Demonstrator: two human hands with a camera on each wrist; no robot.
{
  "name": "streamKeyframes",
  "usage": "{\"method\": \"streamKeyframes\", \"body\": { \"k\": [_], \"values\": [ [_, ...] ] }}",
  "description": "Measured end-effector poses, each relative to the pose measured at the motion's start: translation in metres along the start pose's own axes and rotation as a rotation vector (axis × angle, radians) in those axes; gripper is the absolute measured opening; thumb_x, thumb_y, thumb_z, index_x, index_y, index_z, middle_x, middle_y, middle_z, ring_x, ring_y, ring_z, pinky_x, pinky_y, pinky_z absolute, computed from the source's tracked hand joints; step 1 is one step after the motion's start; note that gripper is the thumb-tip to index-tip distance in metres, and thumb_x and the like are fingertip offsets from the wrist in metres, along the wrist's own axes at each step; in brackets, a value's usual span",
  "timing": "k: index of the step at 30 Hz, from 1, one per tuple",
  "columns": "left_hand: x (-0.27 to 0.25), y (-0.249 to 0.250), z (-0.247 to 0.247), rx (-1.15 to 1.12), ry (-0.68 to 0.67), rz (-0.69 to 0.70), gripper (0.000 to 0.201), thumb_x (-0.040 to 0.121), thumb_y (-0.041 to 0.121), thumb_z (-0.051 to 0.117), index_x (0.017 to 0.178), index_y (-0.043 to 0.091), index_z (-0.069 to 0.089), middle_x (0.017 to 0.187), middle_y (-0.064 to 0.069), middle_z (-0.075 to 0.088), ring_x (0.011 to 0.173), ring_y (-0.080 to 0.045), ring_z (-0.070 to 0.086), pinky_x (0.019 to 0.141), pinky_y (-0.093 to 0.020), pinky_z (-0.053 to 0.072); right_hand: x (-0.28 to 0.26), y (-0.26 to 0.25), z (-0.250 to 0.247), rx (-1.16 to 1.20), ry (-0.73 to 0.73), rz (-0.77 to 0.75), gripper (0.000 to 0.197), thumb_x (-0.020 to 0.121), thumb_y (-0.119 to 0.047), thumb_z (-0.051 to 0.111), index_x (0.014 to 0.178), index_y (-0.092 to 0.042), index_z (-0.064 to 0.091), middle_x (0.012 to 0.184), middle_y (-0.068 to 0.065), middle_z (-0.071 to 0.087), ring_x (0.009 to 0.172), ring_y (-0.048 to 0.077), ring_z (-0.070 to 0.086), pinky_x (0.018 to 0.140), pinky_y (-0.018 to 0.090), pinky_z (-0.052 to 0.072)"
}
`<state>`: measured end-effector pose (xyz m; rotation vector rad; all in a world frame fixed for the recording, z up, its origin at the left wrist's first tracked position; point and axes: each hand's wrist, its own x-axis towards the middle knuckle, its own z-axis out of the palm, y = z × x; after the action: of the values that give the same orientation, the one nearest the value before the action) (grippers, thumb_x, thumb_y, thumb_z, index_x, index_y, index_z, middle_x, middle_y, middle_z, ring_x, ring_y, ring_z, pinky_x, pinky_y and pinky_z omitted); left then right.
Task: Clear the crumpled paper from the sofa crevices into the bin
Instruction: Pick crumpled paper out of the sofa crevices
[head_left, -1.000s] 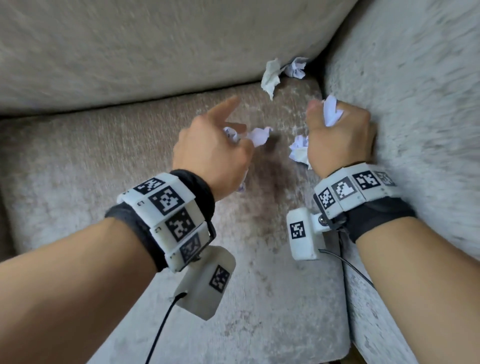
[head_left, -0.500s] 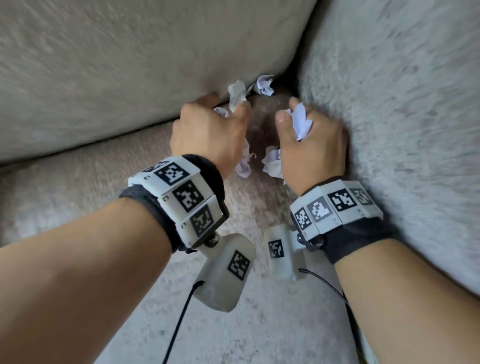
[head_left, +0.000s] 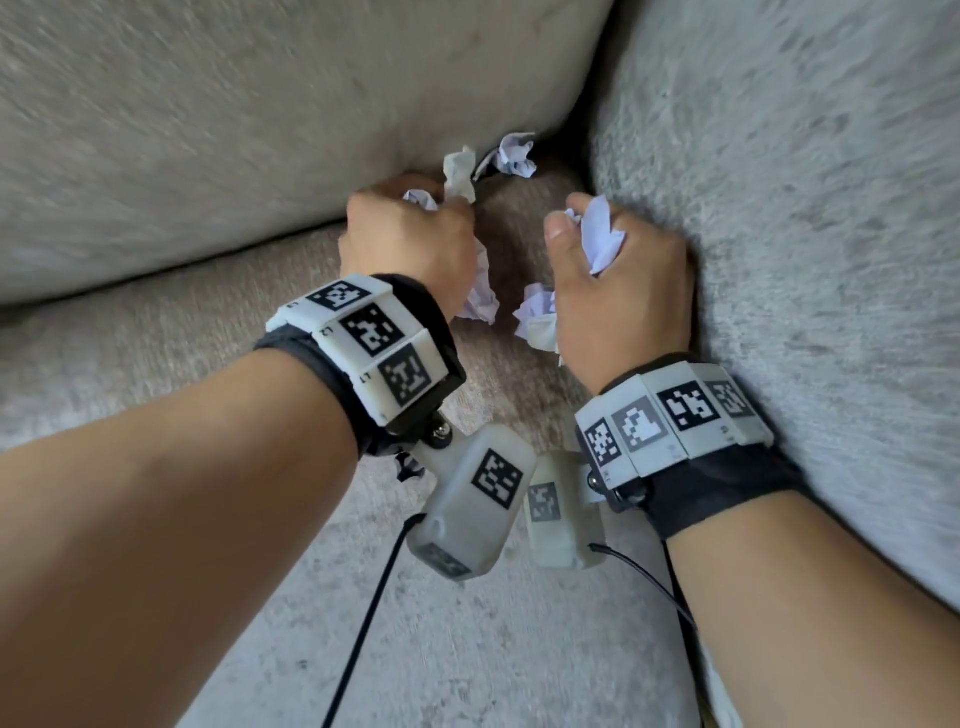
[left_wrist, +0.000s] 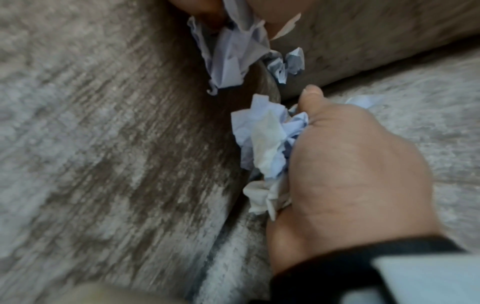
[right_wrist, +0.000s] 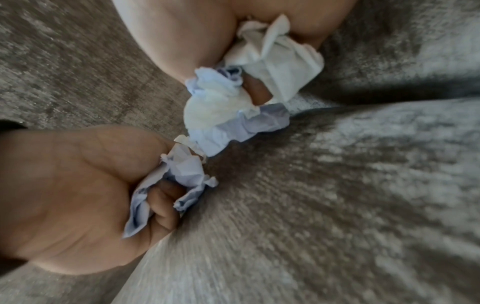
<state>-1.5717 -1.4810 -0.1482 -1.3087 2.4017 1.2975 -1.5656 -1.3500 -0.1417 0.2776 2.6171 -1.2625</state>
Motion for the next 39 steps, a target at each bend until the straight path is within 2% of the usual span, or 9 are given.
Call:
{"method": "streamKeyframes", "body": {
  "k": [5,9,11,13,16,21,29,35,39],
  "values": [
    [-0.006,-0.001,-0.013,-0.101,0.014,-0.024,0.055,0.087,0.038,0.059,0.035,0.024,0.046,0.032,0.01,0.037,0.051,-0.024,0.04,0.057,-0.04,0.04,0.005,-0.003,0.003,-0.061,0.023,0.043,0.037,0.096,-0.031,0.053,0.06,-0.028,0.046,0.053,-0.01,0.043,0.049,0.007,0.042,0.054,0.025,0.035],
    [-0.019,-0.018,-0.032,-0.146,-0.024,-0.082,0.054,0.086,0.04,0.057,0.036,0.021,0.049,0.035,0.006,0.045,0.05,-0.025,0.048,0.061,-0.052,0.05,0.013,-0.011,0.007,-0.042,-0.039,0.048,0.021,0.098,-0.027,0.05,0.098,-0.016,0.068,0.089,-0.01,0.069,0.081,0.007,0.065,0.074,0.018,0.047],
    [-0.025,-0.03,-0.045,-0.149,-0.034,-0.109,0.057,0.089,0.039,0.055,0.036,0.019,0.05,0.036,0.004,0.049,0.045,-0.021,0.049,0.056,-0.043,0.046,0.021,-0.014,0.015,-0.096,-0.053,0.04,0.022,0.095,-0.033,0.048,0.074,-0.03,0.051,0.072,-0.017,0.054,0.065,0.004,0.057,0.07,0.018,0.047],
    [-0.029,-0.043,-0.058,-0.16,-0.016,-0.121,0.059,0.091,0.035,0.055,0.038,0.013,0.041,0.035,0.004,0.047,0.04,-0.019,0.046,0.056,-0.034,0.039,0.029,-0.017,0.028,-0.182,-0.052,0.035,0.022,0.088,-0.043,0.044,0.072,-0.033,0.034,0.075,-0.008,0.049,0.072,0.016,0.057,0.074,0.033,0.052],
    [-0.033,-0.055,-0.078,-0.189,0.007,-0.133,0.05,0.089,0.029,0.057,0.047,0.018,0.033,0.036,0.006,0.043,0.039,-0.018,0.044,0.054,-0.029,0.037,0.038,-0.022,0.043,-0.219,-0.056,0.081,0.023,0.089,-0.043,0.05,0.083,-0.022,0.045,0.088,0.007,0.067,0.084,0.031,0.063,0.07,0.036,0.049],
    [-0.037,-0.075,-0.109,-0.211,0.03,-0.123,0.035,0.086,0.023,0.056,0.056,0.017,0.04,0.036,0.009,0.046,0.042,-0.016,0.046,0.057,-0.032,0.039,0.043,-0.032,0.054,-0.231,-0.03,0.152,0.022,0.087,-0.04,0.052,0.083,-0.019,0.051,0.083,0.003,0.067,0.071,0.026,0.062,0.059,0.025,0.036],
    [-0.044,-0.105,-0.14,-0.266,0.042,-0.123,0.028,0.086,0.021,0.057,0.062,0.015,0.045,0.039,0.01,0.047,0.042,-0.014,0.046,0.058,-0.034,0.041,0.039,-0.04,0.056,-0.182,0.04,0.185,0.041,0.088,-0.031,0.052,0.051,-0.019,0.04,0.056,-0.006,0.05,0.061,0.02,0.054,0.055,0.024,0.041],
    [-0.068,-0.103,-0.167,-0.337,0.009,-0.114,0.041,0.093,0.039,0.058,0.06,0.019,0.044,0.037,0.007,0.044,0.036,-0.016,0.047,0.056,-0.037,0.041,-0.019,-0.059,0.043,-0.203,-0.018,0.093,0.038,0.093,-0.031,0.05,0.058,-0.018,0.047,0.069,0.002,0.061,0.072,0.028,0.061,0.06,0.03,0.042],
    [-0.1,-0.075,-0.209,-0.25,0.031,-0.042,0.032,0.095,0.032,0.055,0.072,0.011,0.051,0.036,0.006,0.052,0.035,-0.009,0.051,0.055,-0.025,0.042,-0.072,-0.111,0.009,-0.218,-0.092,-0.014,0.045,0.097,-0.029,0.048,0.052,-0.023,0.042,0.058,-0.006,0.053,0.058,0.014,0.052,0.051,0.02,0.035]
  ]
}}
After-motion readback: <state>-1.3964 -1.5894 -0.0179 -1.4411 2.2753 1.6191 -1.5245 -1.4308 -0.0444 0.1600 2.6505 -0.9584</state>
